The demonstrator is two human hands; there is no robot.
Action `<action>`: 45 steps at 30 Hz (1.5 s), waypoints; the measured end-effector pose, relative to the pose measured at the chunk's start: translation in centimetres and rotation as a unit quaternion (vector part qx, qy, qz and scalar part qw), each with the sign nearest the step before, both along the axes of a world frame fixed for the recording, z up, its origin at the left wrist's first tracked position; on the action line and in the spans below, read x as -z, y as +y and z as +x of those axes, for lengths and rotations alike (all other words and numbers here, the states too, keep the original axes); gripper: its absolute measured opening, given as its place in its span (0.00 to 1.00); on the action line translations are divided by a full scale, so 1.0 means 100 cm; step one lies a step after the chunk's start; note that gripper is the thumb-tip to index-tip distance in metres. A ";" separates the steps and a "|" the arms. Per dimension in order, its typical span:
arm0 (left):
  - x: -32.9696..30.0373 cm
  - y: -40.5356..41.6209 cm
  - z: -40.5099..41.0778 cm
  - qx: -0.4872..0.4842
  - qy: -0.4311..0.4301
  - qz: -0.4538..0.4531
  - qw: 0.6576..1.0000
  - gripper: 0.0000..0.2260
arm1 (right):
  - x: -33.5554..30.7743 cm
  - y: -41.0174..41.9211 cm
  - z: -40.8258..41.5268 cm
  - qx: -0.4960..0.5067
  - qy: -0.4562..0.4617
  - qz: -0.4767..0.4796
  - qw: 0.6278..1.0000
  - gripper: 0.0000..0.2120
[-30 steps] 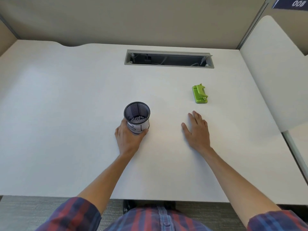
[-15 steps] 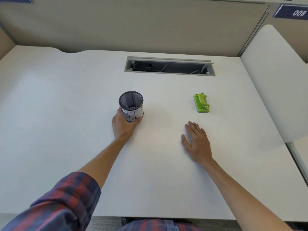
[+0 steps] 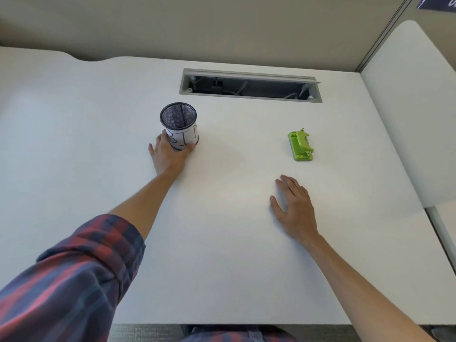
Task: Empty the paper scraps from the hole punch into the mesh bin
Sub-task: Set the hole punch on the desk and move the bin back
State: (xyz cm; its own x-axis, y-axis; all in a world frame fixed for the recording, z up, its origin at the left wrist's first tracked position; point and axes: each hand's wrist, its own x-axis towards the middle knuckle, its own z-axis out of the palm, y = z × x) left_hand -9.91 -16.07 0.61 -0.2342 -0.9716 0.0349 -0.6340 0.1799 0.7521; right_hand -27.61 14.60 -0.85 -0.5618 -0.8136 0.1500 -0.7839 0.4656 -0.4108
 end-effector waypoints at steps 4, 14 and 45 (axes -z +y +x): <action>0.002 -0.014 -0.003 -0.010 -0.018 -0.018 1.000 0.36 | -0.001 -0.001 0.002 0.003 0.008 -0.014 1.000 0.24; -0.002 -0.037 -0.012 -0.029 -0.048 -0.012 0.998 0.36 | -0.005 -0.004 0.001 0.003 0.013 -0.033 0.999 0.23; 0.017 0.052 0.023 0.102 -0.186 -0.096 0.972 0.26 | -0.018 -0.073 -0.088 0.139 0.053 0.136 0.980 0.31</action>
State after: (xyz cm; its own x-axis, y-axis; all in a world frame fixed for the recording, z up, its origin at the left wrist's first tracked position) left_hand -7.60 -10.88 -1.10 -0.4518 -0.8879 0.0865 -0.7930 0.4441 0.4171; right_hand -36.37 7.30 0.97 -0.7599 -0.6497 0.0186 -0.6432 0.7475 -0.1661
